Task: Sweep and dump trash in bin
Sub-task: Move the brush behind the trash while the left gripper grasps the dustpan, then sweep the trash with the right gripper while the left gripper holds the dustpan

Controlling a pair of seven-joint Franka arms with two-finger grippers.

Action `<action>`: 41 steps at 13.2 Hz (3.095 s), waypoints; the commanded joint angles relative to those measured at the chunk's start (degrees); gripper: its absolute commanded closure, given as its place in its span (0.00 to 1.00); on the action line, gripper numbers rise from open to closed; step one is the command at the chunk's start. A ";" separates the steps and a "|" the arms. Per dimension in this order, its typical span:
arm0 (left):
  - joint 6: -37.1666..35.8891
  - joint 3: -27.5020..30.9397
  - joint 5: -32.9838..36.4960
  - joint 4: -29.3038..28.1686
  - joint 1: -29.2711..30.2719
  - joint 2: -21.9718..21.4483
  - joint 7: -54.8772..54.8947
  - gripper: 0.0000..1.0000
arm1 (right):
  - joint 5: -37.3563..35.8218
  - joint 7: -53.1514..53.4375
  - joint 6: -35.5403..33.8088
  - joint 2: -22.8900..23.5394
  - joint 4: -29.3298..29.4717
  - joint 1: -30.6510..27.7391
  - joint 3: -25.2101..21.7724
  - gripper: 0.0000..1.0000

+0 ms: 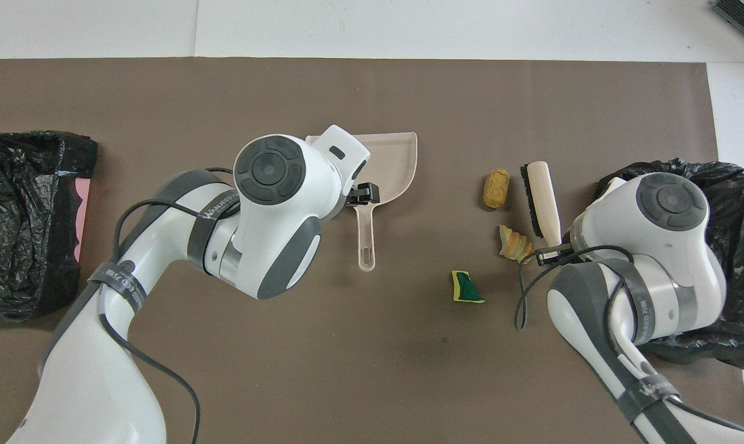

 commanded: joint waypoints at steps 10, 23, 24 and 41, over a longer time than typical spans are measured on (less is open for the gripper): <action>4.56 1.05 2.03 -5.62 -4.90 -0.24 0.35 0.10 | -1.46 -26.00 2.87 2.52 0.63 3.05 1.09 1.00; -0.68 2.89 7.91 -4.83 -1.84 -4.00 10.85 1.00 | -1.11 -53.28 -1.16 3.14 7.39 4.74 1.09 1.00; -3.76 2.89 7.92 -4.83 -0.52 -6.20 18.38 1.00 | -1.10 -51.36 -2.74 3.14 8.18 4.47 1.00 1.00; -12.35 2.63 7.21 -20.64 14.37 -22.66 87.01 1.00 | -0.23 6.02 -9.53 -9.59 -10.69 0.33 0.65 1.00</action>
